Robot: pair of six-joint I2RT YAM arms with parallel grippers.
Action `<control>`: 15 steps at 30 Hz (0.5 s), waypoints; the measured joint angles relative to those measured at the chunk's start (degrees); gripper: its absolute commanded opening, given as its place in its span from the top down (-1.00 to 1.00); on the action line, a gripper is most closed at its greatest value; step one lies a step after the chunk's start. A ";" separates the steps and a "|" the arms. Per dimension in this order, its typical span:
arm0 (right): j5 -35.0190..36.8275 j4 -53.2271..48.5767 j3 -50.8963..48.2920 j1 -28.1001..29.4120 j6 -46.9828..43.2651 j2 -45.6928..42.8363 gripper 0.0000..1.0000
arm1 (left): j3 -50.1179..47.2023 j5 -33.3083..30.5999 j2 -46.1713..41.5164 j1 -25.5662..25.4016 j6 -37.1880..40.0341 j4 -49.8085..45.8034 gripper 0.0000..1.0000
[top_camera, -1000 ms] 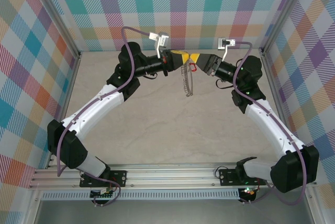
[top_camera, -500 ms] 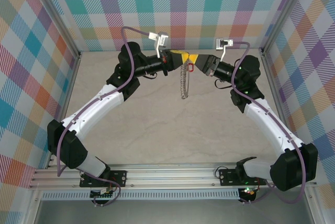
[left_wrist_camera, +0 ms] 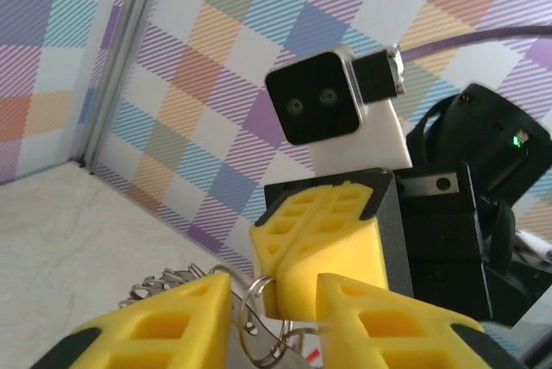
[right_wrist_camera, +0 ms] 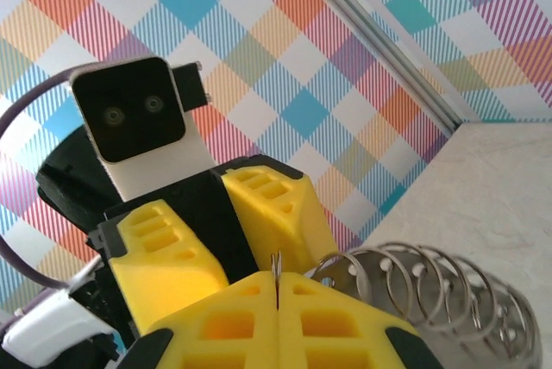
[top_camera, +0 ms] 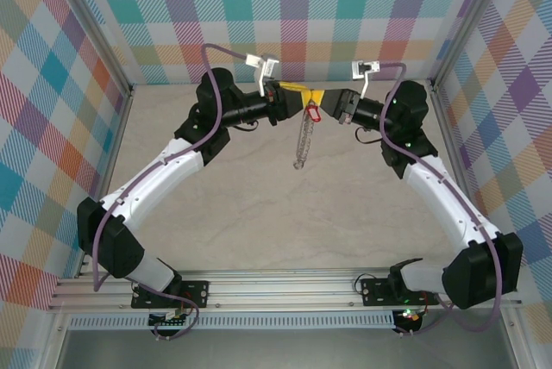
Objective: Put the keys on the keyring
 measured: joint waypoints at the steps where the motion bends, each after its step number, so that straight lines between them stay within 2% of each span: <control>1: -1.18 -0.98 0.87 -0.59 -0.81 0.81 1.00 | 0.66 -0.02 0.00 0.24 0.55 -0.94 0.08; 5: -5.92 -4.31 4.20 -3.23 -3.67 4.57 1.00 | 4.48 0.42 0.00 2.80 2.49 -4.72 -0.09; 8: -9.14 -6.58 6.75 -4.46 -5.55 7.45 1.00 | 9.25 1.81 0.81 4.85 4.13 -8.33 -0.15; 15: -15.50 -11.06 13.81 -5.27 -9.51 13.60 1.00 | 25.70 7.85 8.96 6.73 10.80 -21.57 -0.09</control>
